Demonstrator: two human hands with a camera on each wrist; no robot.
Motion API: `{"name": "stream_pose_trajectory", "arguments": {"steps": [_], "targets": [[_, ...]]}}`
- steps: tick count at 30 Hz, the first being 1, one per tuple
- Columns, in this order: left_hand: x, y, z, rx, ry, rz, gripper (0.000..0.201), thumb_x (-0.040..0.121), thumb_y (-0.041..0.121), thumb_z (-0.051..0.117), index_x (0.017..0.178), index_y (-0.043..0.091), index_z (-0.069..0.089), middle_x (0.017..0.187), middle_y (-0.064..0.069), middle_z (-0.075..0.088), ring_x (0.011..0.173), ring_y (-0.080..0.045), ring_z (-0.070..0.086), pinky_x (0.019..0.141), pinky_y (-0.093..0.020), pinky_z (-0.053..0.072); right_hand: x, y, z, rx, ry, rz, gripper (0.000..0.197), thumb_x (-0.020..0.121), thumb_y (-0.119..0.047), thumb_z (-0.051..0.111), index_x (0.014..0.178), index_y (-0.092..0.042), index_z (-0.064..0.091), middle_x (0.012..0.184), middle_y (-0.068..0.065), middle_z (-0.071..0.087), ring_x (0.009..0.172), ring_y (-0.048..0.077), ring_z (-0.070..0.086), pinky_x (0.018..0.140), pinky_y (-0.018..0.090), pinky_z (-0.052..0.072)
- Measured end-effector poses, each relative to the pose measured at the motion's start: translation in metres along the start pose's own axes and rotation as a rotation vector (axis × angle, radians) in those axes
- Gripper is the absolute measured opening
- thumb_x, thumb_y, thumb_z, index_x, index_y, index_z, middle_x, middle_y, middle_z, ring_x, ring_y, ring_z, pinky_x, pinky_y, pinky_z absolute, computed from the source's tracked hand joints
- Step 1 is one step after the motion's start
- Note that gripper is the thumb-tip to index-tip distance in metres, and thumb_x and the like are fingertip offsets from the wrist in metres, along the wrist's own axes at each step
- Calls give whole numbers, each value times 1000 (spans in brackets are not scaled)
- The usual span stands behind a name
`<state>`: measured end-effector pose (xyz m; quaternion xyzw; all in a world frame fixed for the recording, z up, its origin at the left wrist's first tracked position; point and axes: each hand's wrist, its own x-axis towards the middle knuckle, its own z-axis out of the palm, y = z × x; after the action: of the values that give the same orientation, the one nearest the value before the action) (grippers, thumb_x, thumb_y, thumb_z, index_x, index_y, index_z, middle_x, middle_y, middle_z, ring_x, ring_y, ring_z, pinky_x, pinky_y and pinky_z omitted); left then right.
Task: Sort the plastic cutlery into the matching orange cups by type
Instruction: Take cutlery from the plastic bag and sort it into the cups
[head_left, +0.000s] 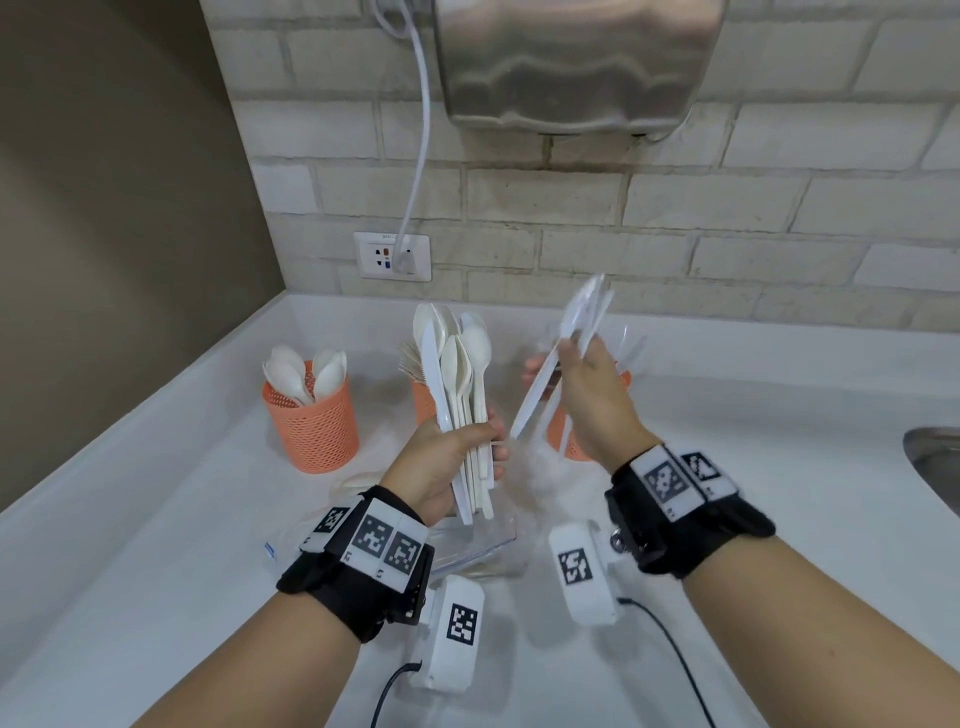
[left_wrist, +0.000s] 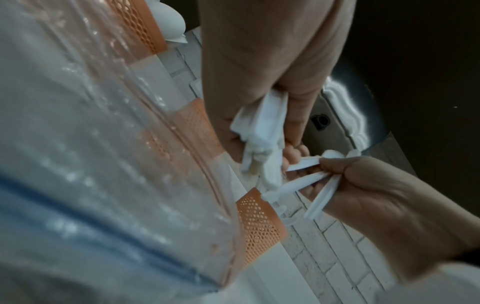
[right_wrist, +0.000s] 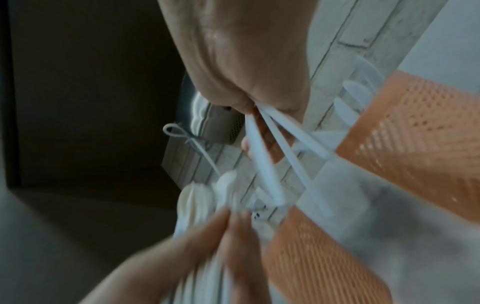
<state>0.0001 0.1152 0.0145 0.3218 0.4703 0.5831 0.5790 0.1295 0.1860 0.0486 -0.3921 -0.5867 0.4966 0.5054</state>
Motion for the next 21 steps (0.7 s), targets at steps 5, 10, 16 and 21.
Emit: {"name": "stream_pose_trajectory", "arguments": {"steps": [5, 10, 16, 21], "targets": [[4, -1, -3, -29, -43, -3, 5, 89, 7, 57, 92, 10, 56, 70, -3, 58, 50, -11, 57, 51, -23, 51, 56, -10, -21, -43, 197, -223, 15, 101, -15, 27, 111, -15, 38, 73, 3, 54, 66, 17, 58, 65, 22, 52], [6, 1, -2, -35, -56, -8, 16, 91, 27, 56, 97, 12, 53, 68, -2, 56, 51, -13, 52, 50, -24, 48, 80, 24, -31, -268, 216, -229, 27, 101, -18, 28, 123, -7, 39, 82, 5, 55, 74, 14, 57, 73, 20, 46], [13, 7, -9, -68, -92, -24, 9, 92, 18, 54, 97, 10, 51, 68, -2, 54, 50, -12, 52, 48, -23, 47, 82, 48, -35, -448, 84, 81, 24, 94, -18, 47, 115, -6, 44, 95, 4, 50, 94, 26, 52, 82, 33, 41], [13, 4, -8, -78, -118, -28, 4, 91, 14, 56, 92, 11, 53, 67, -1, 54, 49, -11, 52, 49, -23, 47, 69, 33, -28, -570, 256, -289, 38, 86, -12, 60, 122, -4, 49, 119, 17, 49, 106, 21, 48, 93, 25, 37]]}}
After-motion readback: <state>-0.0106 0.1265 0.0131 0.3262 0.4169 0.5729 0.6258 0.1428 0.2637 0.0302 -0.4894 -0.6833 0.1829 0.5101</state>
